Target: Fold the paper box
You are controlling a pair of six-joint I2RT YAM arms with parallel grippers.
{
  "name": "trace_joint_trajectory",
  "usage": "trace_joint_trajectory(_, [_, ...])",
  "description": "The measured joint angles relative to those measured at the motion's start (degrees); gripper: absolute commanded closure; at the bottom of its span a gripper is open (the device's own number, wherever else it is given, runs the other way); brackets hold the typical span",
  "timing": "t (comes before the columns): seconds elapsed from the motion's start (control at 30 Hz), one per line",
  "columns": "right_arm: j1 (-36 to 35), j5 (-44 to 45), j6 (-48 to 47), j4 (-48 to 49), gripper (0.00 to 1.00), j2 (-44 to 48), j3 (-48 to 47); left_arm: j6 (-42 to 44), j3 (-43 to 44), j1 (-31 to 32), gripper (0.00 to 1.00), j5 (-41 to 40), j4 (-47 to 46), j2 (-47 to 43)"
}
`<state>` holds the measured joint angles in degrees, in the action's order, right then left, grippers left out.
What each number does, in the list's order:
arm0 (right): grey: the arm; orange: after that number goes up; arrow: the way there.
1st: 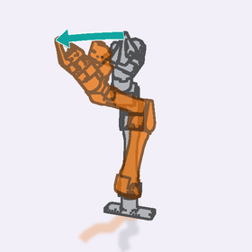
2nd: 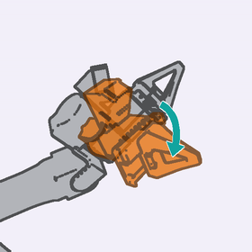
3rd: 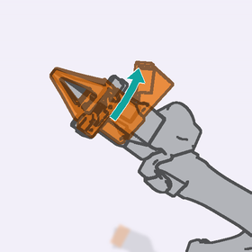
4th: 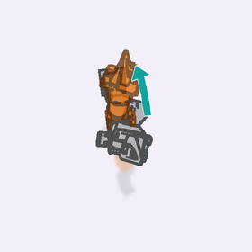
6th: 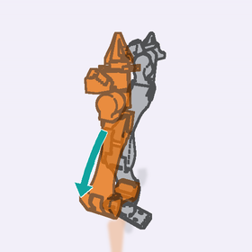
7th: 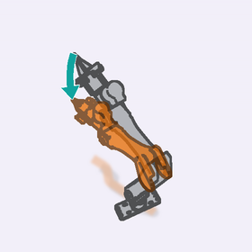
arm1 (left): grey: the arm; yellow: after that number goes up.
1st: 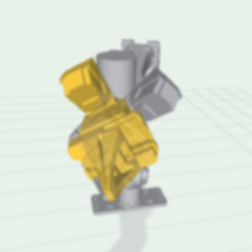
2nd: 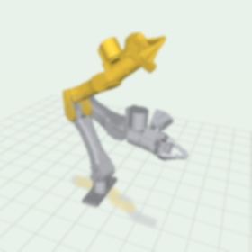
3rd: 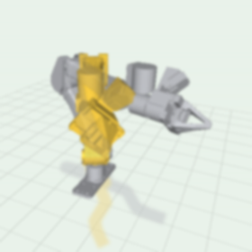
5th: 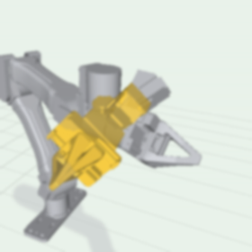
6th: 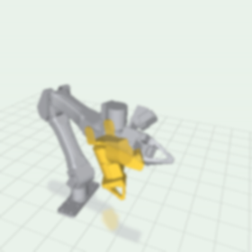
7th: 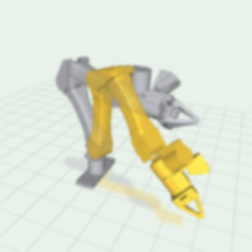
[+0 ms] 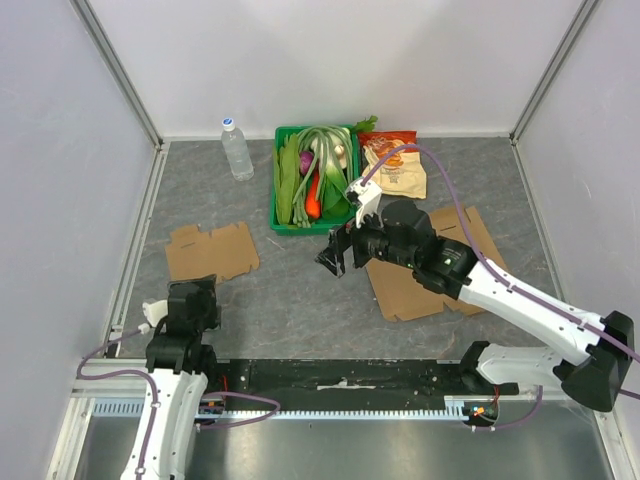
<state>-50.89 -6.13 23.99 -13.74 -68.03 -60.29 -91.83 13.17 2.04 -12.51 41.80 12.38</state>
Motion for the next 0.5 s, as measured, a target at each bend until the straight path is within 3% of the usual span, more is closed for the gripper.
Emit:
trace_joint_trajectory(0.23, [0.0,1.86,-1.05,0.79,0.02,4.87,2.47,-8.55,0.04,-0.04,0.14,-10.1,4.11,6.16])
trace_joint_trajectory(0.33, [0.0,2.38,-1.46,0.74,0.02,6.27,3.74,-12.0,-0.87,-0.07,0.17,-11.69,0.44,11.02])
trace_joint_trajectory(0.5, [0.0,3.45,-2.34,0.55,0.02,8.2,4.57,-15.74,-1.44,-0.2,0.32,-14.23,-9.44,20.13])
